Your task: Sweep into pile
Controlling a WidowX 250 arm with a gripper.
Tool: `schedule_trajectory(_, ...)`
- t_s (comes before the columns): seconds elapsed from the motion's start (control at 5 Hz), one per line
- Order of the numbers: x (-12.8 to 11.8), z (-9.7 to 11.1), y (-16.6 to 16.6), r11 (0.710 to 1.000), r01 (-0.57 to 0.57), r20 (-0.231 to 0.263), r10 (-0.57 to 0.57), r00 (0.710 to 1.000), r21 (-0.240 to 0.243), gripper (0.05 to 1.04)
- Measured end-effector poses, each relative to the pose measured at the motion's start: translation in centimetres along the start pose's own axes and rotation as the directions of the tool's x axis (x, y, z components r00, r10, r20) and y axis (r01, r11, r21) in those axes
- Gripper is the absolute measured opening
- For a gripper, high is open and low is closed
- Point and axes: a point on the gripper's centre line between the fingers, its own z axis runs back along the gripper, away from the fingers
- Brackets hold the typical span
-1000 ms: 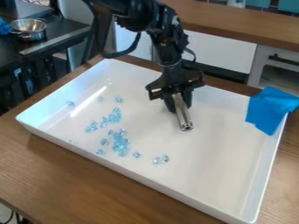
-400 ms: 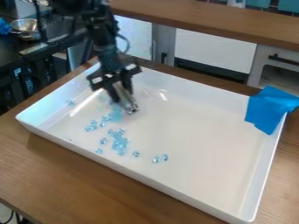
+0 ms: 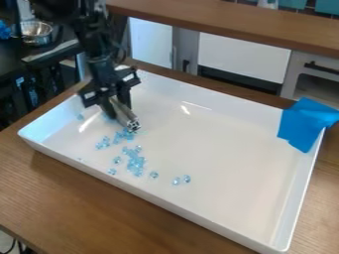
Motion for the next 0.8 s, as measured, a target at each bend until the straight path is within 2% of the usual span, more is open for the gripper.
schedule_trajectory(0.2,-0.8,0.0,1.8,0.999,0.037,0.097,-0.037,0.995,0.003,0.381)
schedule_trajectory(0.4,-1.6,0.2,3.2,0.998,0.066,0.119,-0.066,0.991,0.005,0.381)
schedule_trajectory(0.8,-1.1,0.9,6.4,0.989,0.146,0.090,-0.146,0.985,0.008,0.381)
